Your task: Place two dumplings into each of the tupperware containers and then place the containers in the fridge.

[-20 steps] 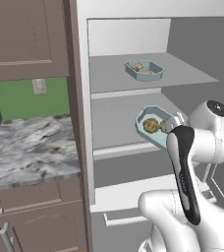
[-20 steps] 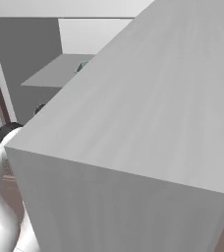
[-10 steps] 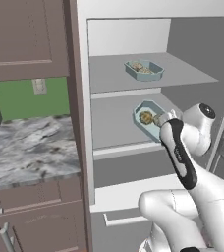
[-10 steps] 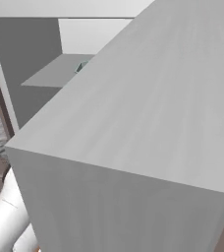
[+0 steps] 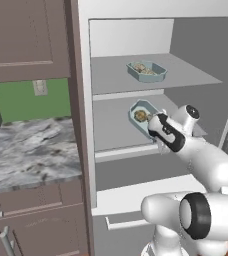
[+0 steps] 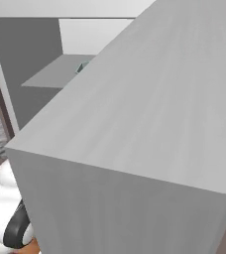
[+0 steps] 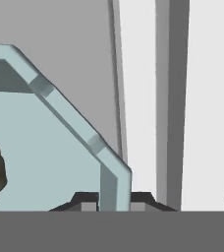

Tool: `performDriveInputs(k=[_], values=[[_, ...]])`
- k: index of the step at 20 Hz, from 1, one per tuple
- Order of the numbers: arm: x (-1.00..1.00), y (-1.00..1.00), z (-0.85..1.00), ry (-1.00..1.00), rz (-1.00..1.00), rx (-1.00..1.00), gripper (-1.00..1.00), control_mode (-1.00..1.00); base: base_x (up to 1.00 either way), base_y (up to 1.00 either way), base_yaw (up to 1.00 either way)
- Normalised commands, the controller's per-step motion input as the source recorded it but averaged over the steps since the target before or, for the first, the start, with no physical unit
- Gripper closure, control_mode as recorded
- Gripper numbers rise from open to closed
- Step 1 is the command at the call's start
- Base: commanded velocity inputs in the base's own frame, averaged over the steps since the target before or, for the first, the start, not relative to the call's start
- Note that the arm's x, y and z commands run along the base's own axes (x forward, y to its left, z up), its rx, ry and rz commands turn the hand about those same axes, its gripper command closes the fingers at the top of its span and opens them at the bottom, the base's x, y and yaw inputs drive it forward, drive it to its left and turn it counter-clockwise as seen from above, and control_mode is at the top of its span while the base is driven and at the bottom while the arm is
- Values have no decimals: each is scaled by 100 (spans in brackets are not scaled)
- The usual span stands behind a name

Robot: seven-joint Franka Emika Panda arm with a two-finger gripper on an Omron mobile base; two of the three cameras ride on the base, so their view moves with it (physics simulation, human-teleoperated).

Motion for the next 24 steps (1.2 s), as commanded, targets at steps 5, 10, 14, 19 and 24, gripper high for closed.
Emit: performDriveInputs(k=[5,10,14,19,24], values=[[34,2,-22,0,1,0,100,-100,0,0,0],[10,8,-29,-2,1,0,100,-100,0,0,0],[12,6,-22,-5,0,0,100,-100,0,0,0],[32,3,-3,-2,0,0,100,-100,0,0,0],[30,3,-1,0,0,0,-100,-100,0,0,0]])
